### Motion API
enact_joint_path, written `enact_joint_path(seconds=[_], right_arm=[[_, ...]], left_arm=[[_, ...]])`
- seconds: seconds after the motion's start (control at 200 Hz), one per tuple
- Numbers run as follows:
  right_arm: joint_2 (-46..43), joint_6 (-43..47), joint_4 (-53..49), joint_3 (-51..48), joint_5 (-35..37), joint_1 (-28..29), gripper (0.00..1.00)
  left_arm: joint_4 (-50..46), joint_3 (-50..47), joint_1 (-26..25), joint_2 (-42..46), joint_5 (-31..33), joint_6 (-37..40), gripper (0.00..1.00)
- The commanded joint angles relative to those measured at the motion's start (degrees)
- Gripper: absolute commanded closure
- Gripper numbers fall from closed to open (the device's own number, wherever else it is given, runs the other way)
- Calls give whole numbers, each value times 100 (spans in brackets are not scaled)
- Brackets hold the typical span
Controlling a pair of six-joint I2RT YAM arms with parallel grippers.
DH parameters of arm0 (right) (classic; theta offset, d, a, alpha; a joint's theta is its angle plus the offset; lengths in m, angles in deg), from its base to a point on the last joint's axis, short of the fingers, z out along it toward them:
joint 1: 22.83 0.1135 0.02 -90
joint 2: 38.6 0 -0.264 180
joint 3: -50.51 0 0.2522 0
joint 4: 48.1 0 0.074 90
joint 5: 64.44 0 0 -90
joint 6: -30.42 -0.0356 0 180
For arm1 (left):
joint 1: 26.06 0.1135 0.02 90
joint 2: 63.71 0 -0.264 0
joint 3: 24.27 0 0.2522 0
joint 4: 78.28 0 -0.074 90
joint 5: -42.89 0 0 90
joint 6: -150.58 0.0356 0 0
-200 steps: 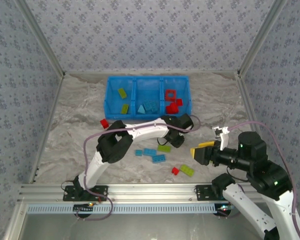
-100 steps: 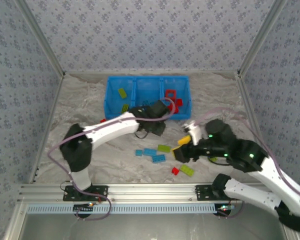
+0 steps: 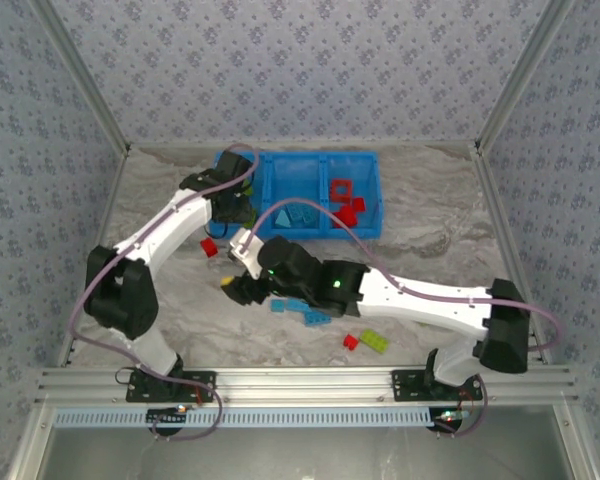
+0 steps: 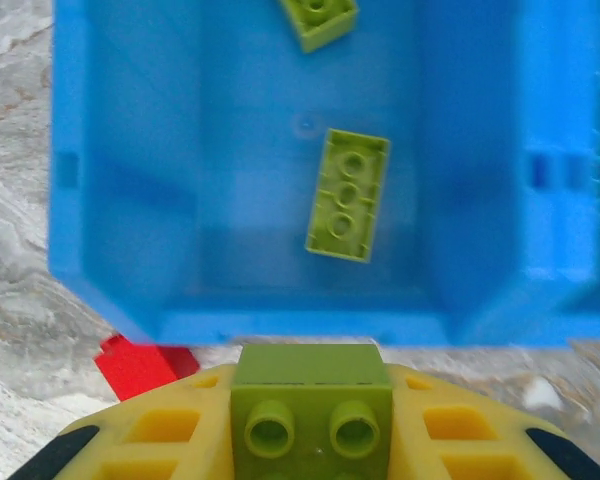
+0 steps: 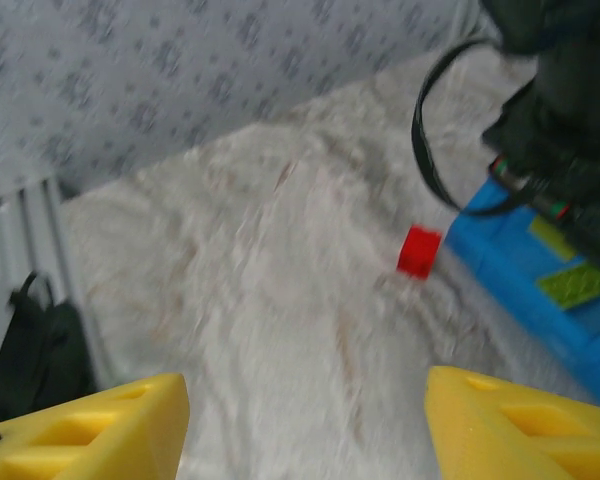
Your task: Sort the legos into containers by color
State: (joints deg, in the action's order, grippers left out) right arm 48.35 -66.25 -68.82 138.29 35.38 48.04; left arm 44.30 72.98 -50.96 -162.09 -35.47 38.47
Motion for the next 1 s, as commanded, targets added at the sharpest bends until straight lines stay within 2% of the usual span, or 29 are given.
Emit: enact_joint_path(seconds=[0.0, 0.35, 0.56, 0.794, 0.999], right_arm=[[346, 169, 866, 413, 748, -158, 33], [478, -427, 919, 305, 562, -512, 33], [420, -596, 948, 89, 403, -587, 33], [412, -690, 821, -18, 302, -655, 32], [354, -703, 841, -183, 347, -706, 32]], left_arm=[[-154, 580, 136, -617, 137, 113, 68], [-734, 2313, 276, -2404, 920, -201, 65], [-795, 2637, 293, -2895, 894, -223, 57], [-818, 2612, 302, -2903, 912, -230, 50], [-748, 2495, 226, -2185, 835, -312, 49]])
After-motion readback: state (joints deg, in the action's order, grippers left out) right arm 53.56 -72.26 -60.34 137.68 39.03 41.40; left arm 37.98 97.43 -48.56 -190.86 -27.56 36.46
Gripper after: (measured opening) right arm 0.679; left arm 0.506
